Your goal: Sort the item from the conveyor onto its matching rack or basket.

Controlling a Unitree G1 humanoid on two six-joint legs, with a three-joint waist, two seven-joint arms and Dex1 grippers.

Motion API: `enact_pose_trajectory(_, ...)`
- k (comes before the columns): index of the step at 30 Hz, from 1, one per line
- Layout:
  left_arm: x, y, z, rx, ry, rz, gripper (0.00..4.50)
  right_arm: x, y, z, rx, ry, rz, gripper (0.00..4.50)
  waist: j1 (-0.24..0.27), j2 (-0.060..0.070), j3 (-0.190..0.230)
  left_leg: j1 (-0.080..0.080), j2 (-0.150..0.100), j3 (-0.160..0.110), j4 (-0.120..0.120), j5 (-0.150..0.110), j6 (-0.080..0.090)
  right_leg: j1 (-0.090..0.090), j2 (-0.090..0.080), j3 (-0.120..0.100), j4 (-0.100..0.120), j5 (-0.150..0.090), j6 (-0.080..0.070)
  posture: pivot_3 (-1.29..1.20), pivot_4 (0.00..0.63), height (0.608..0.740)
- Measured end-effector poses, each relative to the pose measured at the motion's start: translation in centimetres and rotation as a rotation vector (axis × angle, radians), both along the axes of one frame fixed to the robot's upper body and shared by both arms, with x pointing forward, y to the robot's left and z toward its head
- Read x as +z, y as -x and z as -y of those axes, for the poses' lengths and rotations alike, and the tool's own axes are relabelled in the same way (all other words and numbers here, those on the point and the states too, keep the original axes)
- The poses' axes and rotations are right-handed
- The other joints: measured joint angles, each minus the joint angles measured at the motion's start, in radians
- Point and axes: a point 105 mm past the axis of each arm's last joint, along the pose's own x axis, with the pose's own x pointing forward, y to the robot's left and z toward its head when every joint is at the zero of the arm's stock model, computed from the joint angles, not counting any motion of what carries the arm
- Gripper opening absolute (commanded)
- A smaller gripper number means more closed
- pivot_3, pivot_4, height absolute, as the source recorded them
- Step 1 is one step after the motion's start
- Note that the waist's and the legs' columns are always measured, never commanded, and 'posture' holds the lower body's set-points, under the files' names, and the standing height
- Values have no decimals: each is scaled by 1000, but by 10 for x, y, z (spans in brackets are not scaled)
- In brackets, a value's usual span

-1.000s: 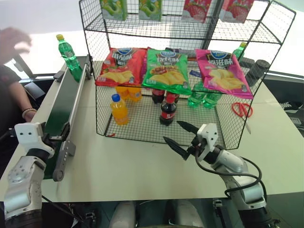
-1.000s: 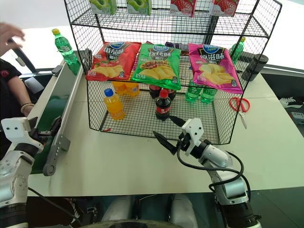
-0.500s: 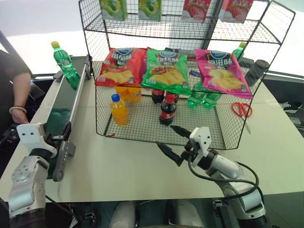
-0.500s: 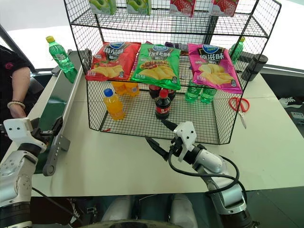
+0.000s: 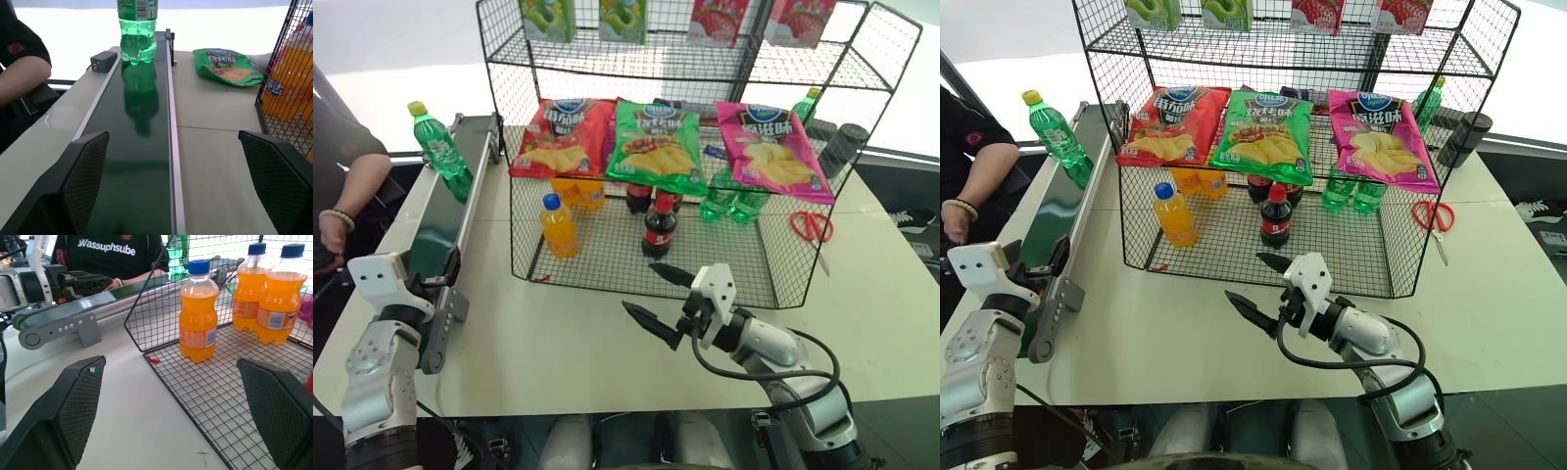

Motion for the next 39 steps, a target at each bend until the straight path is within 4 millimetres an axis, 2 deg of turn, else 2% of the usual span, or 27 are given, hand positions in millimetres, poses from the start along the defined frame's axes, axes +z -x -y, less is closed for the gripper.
enact_pose_trajectory(21, 0, -1, -5, 57, 24, 24, 4500, 5, 1, -4, 50, -3, 18, 4469, 0, 0, 0, 0, 0, 0, 0, 0, 0, 0, 0, 0, 0, 0, 0, 0, 150, 732)
enact_pose_trajectory(28, -4, 5, -20, 124, 34, 19, 4500, 5, 1, -4, 50, -3, 17, 4469, 0, -1, 0, 0, 0, 0, 0, 0, 0, 0, 0, 0, 0, 0, 0, 0, 150, 732)
enact_pose_trajectory(39, -7, 6, -26, 163, 14, 25, 4500, 5, 1, -4, 54, -5, 16, 4469, 0, -1, -1, 0, 0, 0, 0, 0, 0, 0, 0, 0, 0, 0, 0, 0, 150, 732)
